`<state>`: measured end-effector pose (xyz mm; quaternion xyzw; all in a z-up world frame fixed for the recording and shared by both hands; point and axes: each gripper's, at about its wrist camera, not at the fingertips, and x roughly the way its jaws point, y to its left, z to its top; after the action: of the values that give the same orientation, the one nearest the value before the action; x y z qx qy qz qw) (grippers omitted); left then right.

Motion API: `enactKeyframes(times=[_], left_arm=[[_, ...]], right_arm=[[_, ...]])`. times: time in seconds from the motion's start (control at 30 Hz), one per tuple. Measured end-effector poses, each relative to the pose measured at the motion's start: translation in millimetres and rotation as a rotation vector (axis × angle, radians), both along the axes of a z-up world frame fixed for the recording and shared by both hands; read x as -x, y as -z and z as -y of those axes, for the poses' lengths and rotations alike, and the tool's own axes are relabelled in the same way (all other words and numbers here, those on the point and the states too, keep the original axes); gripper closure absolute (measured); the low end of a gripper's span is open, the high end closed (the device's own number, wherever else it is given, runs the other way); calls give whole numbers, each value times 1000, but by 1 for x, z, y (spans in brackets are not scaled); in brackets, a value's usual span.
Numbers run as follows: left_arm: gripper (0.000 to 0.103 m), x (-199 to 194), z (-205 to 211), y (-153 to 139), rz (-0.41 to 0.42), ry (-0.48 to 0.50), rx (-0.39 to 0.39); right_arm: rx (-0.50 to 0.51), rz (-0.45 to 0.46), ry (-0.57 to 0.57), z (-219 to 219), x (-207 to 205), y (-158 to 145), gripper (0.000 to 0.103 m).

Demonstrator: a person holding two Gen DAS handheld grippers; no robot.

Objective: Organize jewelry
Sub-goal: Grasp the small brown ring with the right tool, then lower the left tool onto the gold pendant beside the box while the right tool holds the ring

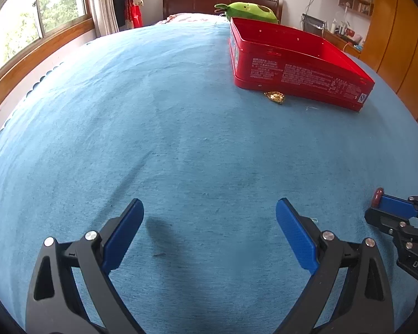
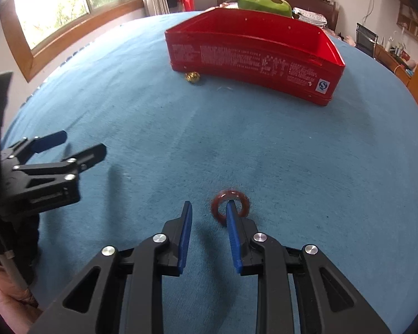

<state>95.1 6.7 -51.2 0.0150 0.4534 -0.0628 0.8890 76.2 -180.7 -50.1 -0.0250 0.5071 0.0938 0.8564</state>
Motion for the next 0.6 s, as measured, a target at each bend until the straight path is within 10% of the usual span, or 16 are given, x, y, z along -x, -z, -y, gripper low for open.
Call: enactKeyframes(times=[0.6], left_arm=[[8,-5,1,5,-19,-1,2]], right_arm=[[-12,47,60,20,-7,-1,92]])
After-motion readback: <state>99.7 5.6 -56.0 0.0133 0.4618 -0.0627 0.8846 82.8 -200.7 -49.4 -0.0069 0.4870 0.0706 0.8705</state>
